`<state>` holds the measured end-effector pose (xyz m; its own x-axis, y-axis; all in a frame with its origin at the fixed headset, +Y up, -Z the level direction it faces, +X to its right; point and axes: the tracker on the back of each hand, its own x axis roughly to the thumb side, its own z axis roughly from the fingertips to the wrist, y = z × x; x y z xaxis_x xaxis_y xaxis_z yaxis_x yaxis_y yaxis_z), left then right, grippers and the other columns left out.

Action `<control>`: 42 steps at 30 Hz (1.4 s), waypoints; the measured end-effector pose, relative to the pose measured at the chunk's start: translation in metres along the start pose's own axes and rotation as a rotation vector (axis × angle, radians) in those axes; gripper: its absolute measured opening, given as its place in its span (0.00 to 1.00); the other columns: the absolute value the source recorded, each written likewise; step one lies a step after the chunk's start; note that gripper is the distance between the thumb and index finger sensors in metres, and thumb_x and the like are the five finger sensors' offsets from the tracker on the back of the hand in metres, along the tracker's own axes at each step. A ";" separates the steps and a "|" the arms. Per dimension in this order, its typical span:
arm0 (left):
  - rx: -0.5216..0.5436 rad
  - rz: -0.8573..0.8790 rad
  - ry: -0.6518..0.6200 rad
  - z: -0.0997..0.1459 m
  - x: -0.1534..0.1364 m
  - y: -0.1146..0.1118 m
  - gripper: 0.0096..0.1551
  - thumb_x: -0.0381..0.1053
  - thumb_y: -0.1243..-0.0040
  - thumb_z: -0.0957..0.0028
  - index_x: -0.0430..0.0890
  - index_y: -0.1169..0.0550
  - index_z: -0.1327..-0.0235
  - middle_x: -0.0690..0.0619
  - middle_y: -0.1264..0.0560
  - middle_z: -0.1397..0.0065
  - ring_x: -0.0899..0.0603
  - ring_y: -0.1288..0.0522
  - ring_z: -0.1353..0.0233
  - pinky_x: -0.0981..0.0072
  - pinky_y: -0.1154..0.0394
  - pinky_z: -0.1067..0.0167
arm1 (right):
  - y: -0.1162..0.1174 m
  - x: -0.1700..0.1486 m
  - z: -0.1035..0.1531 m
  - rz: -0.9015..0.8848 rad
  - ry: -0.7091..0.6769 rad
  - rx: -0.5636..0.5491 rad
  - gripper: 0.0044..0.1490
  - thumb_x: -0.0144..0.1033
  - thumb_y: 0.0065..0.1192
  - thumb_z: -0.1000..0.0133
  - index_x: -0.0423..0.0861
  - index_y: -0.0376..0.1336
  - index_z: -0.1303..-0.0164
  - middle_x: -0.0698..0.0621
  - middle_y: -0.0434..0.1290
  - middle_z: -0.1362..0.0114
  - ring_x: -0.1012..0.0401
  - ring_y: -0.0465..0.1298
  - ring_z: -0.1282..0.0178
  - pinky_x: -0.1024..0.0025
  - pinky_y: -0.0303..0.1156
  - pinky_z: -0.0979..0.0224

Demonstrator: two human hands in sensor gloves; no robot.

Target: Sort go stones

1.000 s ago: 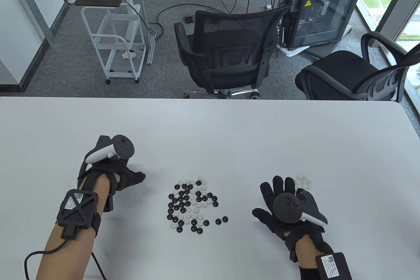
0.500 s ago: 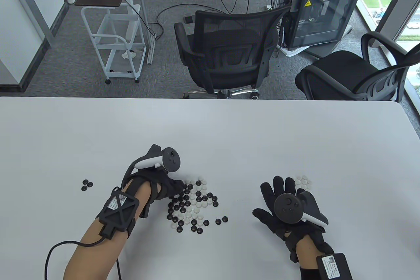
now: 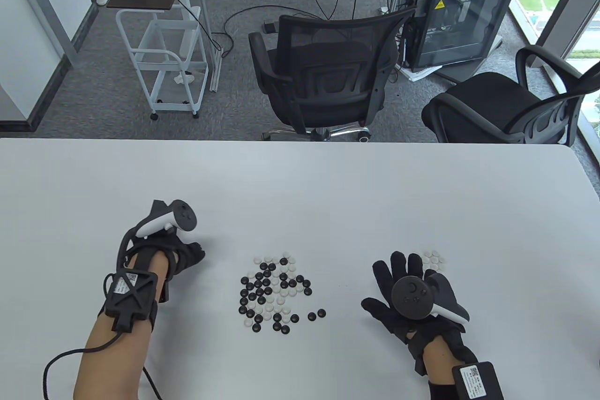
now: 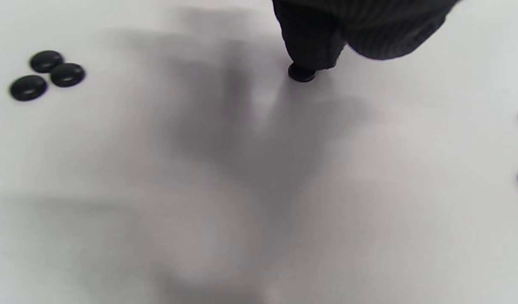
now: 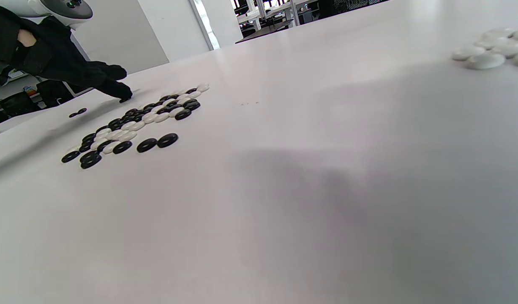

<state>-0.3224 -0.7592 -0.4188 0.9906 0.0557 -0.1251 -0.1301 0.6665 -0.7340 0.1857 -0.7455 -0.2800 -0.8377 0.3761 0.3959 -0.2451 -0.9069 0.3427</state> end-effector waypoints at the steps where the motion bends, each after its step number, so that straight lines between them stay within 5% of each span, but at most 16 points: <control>1: 0.000 0.028 0.020 0.000 -0.010 0.001 0.37 0.64 0.58 0.43 0.60 0.36 0.17 0.38 0.73 0.17 0.25 0.79 0.25 0.16 0.76 0.43 | 0.000 0.000 0.000 0.000 0.000 0.000 0.57 0.53 0.41 0.34 0.23 0.35 0.14 0.13 0.26 0.22 0.19 0.24 0.31 0.10 0.28 0.41; 12: 0.004 0.136 0.172 0.005 -0.072 0.002 0.38 0.64 0.59 0.43 0.59 0.37 0.15 0.38 0.75 0.18 0.25 0.81 0.25 0.16 0.77 0.44 | 0.002 0.000 -0.002 0.002 0.009 0.015 0.57 0.53 0.41 0.35 0.23 0.35 0.14 0.13 0.26 0.22 0.18 0.24 0.31 0.10 0.28 0.41; 25: 0.014 0.139 0.210 0.015 -0.087 0.006 0.40 0.64 0.58 0.43 0.57 0.38 0.14 0.38 0.75 0.18 0.25 0.81 0.25 0.16 0.77 0.44 | 0.003 0.001 -0.003 0.006 0.007 0.017 0.57 0.53 0.41 0.35 0.23 0.35 0.14 0.13 0.26 0.22 0.19 0.24 0.31 0.11 0.27 0.41; 33: 0.039 -0.062 -0.066 0.040 -0.013 0.015 0.38 0.65 0.54 0.42 0.53 0.22 0.21 0.36 0.65 0.14 0.23 0.74 0.22 0.15 0.72 0.42 | 0.004 0.001 -0.004 0.006 0.011 0.022 0.57 0.53 0.41 0.35 0.23 0.35 0.14 0.13 0.26 0.22 0.19 0.24 0.31 0.11 0.27 0.41; 42: 0.041 -0.296 -0.343 0.061 0.081 -0.015 0.35 0.63 0.55 0.41 0.56 0.24 0.21 0.36 0.66 0.14 0.23 0.74 0.23 0.15 0.71 0.42 | 0.003 0.001 -0.004 0.004 0.007 0.016 0.57 0.53 0.41 0.35 0.23 0.35 0.14 0.13 0.27 0.22 0.18 0.24 0.31 0.11 0.27 0.41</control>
<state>-0.2380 -0.7192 -0.3770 0.9424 0.0969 0.3200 0.1558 0.7195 -0.6767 0.1817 -0.7488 -0.2815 -0.8422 0.3713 0.3909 -0.2342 -0.9050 0.3551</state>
